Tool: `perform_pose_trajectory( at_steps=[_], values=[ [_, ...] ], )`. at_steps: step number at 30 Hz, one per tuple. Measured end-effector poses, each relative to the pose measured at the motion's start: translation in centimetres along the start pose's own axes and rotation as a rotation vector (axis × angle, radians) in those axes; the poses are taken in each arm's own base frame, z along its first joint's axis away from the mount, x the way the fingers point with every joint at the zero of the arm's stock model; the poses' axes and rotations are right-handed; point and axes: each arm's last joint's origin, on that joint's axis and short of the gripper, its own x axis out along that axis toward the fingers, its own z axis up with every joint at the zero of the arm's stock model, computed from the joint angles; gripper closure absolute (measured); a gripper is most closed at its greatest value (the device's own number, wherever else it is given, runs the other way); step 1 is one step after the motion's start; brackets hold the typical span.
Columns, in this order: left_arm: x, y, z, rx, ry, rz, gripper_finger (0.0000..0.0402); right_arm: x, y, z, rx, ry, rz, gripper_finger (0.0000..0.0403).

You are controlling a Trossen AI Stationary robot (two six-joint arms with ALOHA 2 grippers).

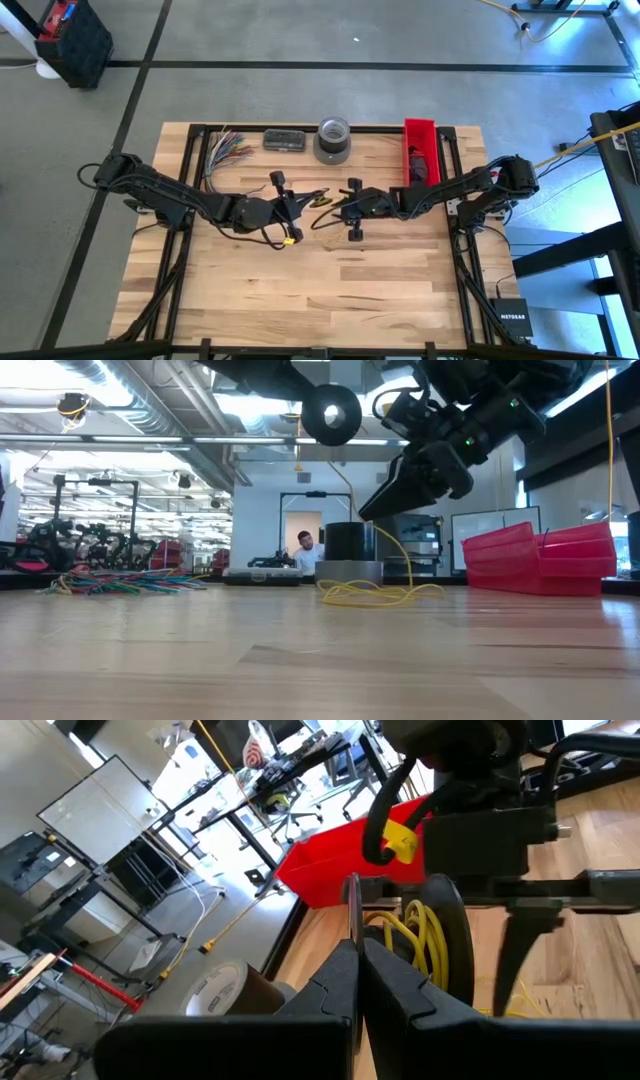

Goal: Coil cords
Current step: Coil the yellow wire into the black spool

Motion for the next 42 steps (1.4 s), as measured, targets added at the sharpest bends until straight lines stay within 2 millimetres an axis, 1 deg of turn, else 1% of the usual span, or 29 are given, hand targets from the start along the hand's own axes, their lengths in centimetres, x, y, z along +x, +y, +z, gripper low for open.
perform_pose_trajectory(
  at_steps=[11, 14, 17, 22, 23, 25, 27, 29, 31, 37, 40, 42],
  values=[
    [0.0, 0.0, 0.0, 0.000, 0.000, 0.000, 0.0400, 0.2, -0.1, 0.2, 0.014, -0.021, -0.019, 0.0275],
    [0.0, 0.0, 0.0, -0.001, -0.001, 0.000, 0.0400, 0.6, 0.3, -0.1, 0.006, -0.024, 0.050, 0.0280],
    [0.0, 0.0, 0.0, 0.003, -0.001, 0.000, 0.0400, 0.7, 0.3, -0.2, -0.015, -0.014, 0.038, 0.0305],
    [0.0, 0.0, 0.0, 0.005, 0.002, -0.001, 0.0400, 0.7, 0.1, -0.3, -0.069, 0.000, -0.003, 0.0388],
    [0.0, 0.0, 0.0, 0.007, 0.003, -0.002, 0.0400, 0.7, 0.1, -0.2, -0.077, 0.009, -0.007, 0.0393],
    [0.0, 0.0, -0.1, 0.009, 0.005, -0.003, 0.0400, 0.4, -0.1, 0.3, -0.084, 0.040, -0.040, 0.0387],
    [-0.1, 0.0, 0.0, 0.009, 0.005, -0.004, 0.0400, -0.2, -0.5, 1.0, -0.088, 0.058, -0.085, 0.0383],
    [-0.1, -0.1, -0.1, 0.013, 0.007, -0.005, 0.0400, -1.2, -1.0, 1.9, -0.083, 0.039, -0.142, 0.0389],
    [-0.1, -0.1, -0.1, 0.016, 0.010, -0.006, 0.0400, -2.5, -1.2, 2.7, -0.091, 0.011, -0.163, 0.0397],
    [-0.1, -0.2, -0.6, 0.047, 0.045, -0.020, 0.0400, -6.2, -0.7, 4.2, -0.110, -0.036, -0.232, 0.0396],
    [0.0, -0.2, -0.6, 0.037, 0.045, -0.019, 0.0400, -7.2, -0.4, 4.5, -0.105, -0.055, -0.231, 0.0399],
    [0.0, -0.2, -0.6, 0.034, 0.046, -0.019, 0.0400, -7.5, 0.0, 4.8, -0.091, -0.092, -0.195, 0.0398]
  ],
)
